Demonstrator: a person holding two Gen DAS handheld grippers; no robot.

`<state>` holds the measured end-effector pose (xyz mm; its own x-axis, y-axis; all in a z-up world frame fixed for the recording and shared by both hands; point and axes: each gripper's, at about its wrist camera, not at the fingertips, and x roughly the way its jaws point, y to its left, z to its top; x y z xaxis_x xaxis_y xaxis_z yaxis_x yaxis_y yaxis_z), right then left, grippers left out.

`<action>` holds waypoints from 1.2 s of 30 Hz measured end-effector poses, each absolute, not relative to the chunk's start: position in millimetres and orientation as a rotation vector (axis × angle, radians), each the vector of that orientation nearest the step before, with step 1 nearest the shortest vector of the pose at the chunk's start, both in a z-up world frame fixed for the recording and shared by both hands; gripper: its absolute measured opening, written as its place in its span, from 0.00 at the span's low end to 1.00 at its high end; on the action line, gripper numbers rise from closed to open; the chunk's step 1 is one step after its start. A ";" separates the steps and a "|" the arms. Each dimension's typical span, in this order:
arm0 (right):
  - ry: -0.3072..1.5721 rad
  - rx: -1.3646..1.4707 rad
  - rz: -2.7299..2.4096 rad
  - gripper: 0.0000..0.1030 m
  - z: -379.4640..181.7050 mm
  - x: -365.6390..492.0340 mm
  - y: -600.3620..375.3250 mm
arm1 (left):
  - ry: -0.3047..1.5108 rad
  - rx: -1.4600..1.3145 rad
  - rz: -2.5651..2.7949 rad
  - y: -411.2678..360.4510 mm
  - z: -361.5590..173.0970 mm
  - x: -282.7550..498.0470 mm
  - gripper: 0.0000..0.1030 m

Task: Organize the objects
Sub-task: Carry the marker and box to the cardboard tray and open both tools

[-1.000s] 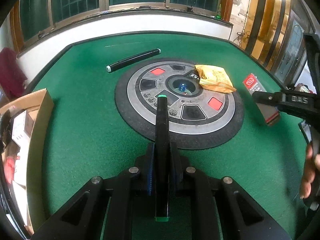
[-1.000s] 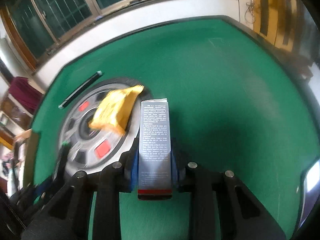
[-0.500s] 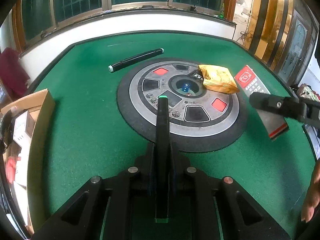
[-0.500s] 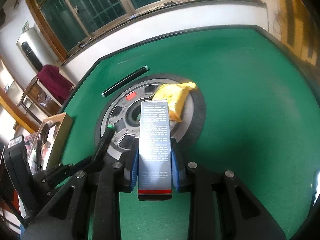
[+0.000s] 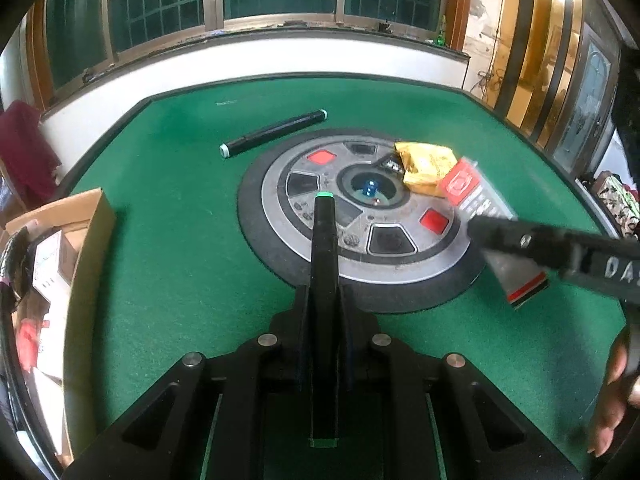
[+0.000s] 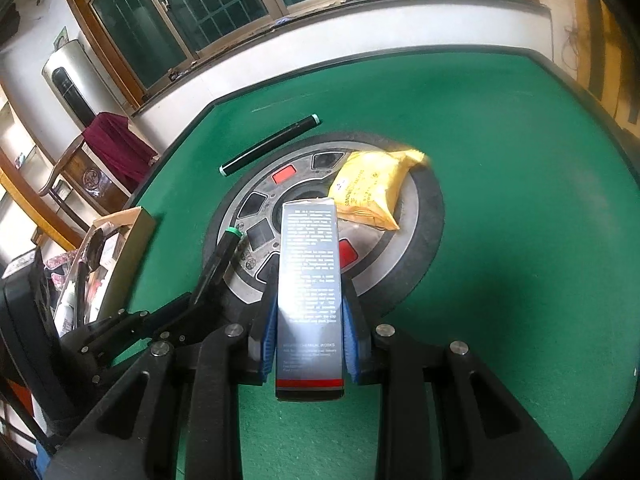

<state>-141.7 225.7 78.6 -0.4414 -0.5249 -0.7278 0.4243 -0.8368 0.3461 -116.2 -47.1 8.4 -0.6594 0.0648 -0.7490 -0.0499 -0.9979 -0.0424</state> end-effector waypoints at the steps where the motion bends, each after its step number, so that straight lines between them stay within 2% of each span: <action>1: -0.150 1.204 -2.266 0.24 77.2 -142.5 223.5 | -0.020 -1.256 2.815 -47.1 10.2 -116.0 0.11; 9: -0.110 1.206 -2.251 0.24 73.4 -142.3 213.5 | 0.048 -1.204 2.857 -44.4 17.7 -111.2 0.11; 36: -0.096 1.216 -2.209 0.24 65.0 -137.5 199.7 | -0.010 -1.146 2.880 -50.2 29.8 -104.3 0.11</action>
